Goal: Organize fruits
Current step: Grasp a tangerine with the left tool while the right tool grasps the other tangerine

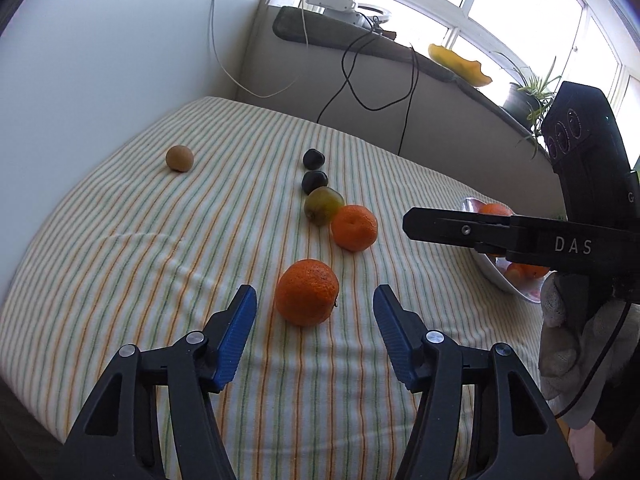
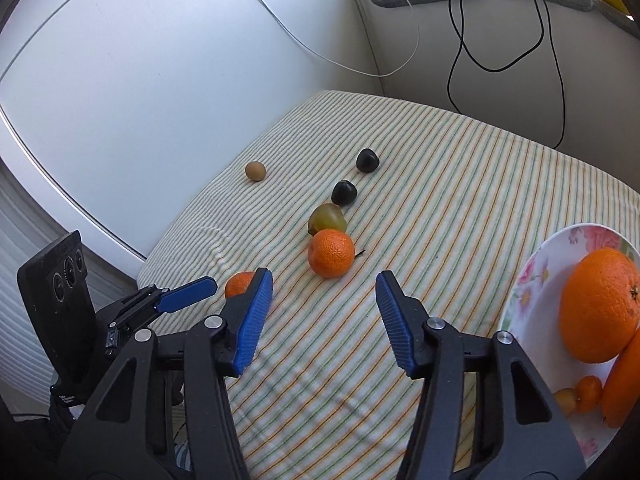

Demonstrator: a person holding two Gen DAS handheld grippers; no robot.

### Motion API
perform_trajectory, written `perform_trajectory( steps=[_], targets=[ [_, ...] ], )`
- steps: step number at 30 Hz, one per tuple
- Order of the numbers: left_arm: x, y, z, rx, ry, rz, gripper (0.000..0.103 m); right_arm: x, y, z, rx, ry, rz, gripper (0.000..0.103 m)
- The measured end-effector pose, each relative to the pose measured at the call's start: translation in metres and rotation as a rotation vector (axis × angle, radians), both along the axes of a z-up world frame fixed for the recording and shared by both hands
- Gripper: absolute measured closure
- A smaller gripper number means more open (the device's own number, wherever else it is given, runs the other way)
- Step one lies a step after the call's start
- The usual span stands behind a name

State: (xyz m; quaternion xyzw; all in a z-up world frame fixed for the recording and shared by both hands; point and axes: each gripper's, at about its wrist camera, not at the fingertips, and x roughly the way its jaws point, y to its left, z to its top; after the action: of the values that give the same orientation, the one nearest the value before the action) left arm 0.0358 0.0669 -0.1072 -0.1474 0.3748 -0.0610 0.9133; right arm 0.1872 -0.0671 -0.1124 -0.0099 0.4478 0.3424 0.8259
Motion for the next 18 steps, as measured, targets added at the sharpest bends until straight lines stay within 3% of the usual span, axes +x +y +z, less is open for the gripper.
perform_trajectory(
  steps=[10, 18],
  targets=[
    [0.005, 0.005, -0.005, -0.006, 0.014, 0.006, 0.045, 0.019, 0.027, -0.022, -0.068, 0.025, -0.006, 0.049],
    [0.010, 0.007, -0.010, -0.012, 0.030, -0.003, 0.052, 0.026, 0.034, -0.032, -0.069, 0.045, -0.010, 0.057]
  ],
)
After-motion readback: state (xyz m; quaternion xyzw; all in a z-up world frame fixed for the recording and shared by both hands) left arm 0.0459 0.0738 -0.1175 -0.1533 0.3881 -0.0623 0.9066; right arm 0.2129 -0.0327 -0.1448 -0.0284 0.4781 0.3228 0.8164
